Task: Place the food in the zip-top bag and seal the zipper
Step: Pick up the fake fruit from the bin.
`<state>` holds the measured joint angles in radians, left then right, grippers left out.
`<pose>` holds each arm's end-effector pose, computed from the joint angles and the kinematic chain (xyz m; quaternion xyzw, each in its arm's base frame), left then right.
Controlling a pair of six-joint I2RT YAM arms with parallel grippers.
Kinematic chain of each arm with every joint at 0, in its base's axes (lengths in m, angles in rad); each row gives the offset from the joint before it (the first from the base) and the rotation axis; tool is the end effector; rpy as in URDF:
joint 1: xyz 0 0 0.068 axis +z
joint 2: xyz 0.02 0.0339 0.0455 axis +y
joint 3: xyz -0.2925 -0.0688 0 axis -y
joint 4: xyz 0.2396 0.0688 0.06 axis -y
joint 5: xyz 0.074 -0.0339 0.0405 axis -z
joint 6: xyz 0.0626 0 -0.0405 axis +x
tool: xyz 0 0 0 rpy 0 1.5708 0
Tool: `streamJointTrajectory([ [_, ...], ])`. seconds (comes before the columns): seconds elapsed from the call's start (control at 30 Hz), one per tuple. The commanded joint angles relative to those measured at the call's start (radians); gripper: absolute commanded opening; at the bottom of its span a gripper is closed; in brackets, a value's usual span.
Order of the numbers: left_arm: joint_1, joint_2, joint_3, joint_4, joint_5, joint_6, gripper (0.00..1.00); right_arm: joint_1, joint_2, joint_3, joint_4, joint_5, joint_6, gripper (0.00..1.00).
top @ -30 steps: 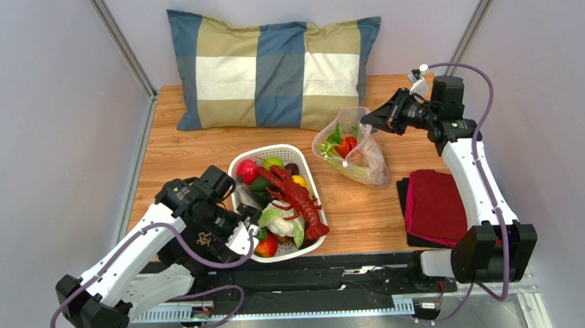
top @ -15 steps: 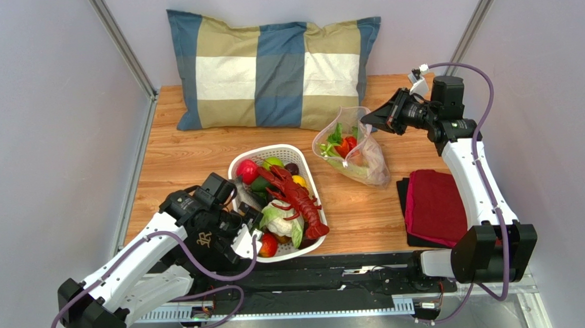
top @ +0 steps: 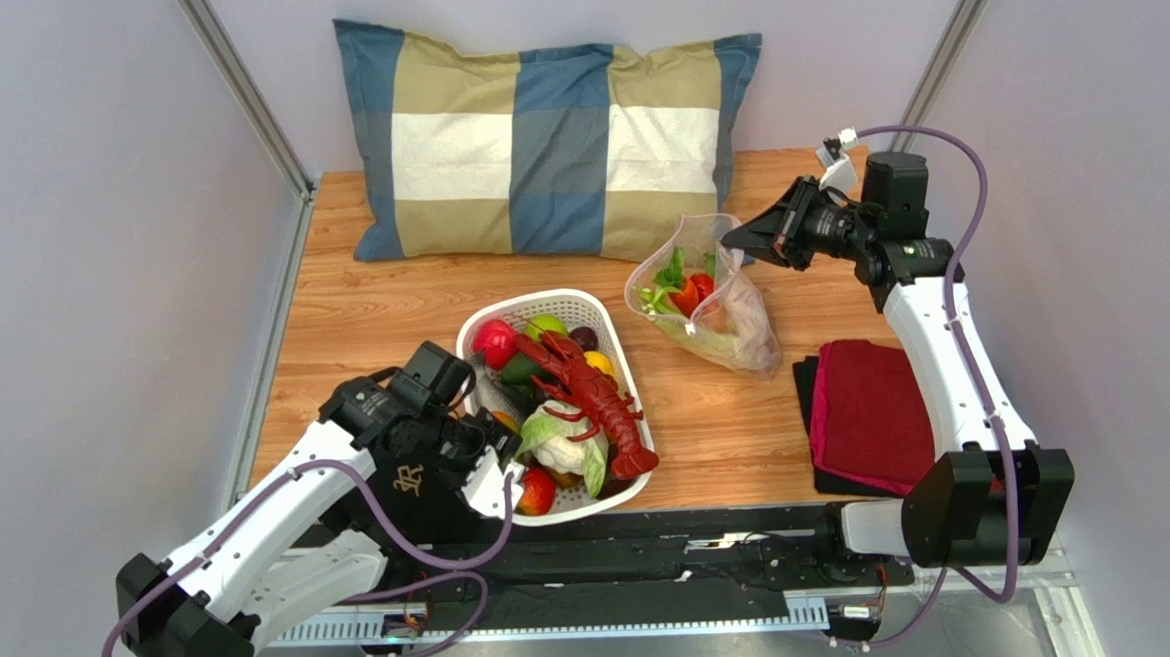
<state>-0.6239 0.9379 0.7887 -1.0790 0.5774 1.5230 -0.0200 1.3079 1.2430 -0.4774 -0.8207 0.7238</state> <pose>0.0899 -0.1068 0.2540 0.8533 0.4080 -0.1817 0.2691 0.2878 0.0401 0.3801 0.1073 0.8151 0.4815 0.3037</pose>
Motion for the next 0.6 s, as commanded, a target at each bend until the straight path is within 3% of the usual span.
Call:
streamJointTrajectory([
  [0.0, 0.001, -0.059, 0.076, -0.133, 0.022, 0.077, 0.42, 0.005, 0.004, 0.041, -0.004, -0.001, -0.018, 0.00],
  [0.17, 0.000, -0.083, 0.173, -0.330, 0.042, 0.144, 0.27, 0.005, 0.005, 0.041, -0.007, -0.006, -0.024, 0.00],
  [0.2, 0.000, -0.082, 0.211, -0.385, 0.051, 0.147, 0.21, 0.005, 0.005, 0.039, -0.006, -0.008, -0.023, 0.00],
  [0.33, 0.000, -0.071, 0.311, -0.470, 0.079, 0.146, 0.13, 0.005, 0.008, 0.039, -0.006, -0.012, -0.023, 0.00],
  [0.37, 0.000, -0.057, 0.364, -0.484, 0.088, 0.140, 0.07, 0.005, 0.008, 0.039, -0.006, -0.012, -0.026, 0.00],
  [0.47, 0.000, 0.001, 0.513, -0.489, 0.148, 0.039, 0.01, 0.003, 0.007, 0.042, -0.012, -0.014, -0.035, 0.00],
  [0.57, 0.000, 0.117, 0.715, -0.368, 0.235, -0.129, 0.00, 0.005, 0.002, 0.042, -0.015, -0.017, -0.047, 0.00],
])
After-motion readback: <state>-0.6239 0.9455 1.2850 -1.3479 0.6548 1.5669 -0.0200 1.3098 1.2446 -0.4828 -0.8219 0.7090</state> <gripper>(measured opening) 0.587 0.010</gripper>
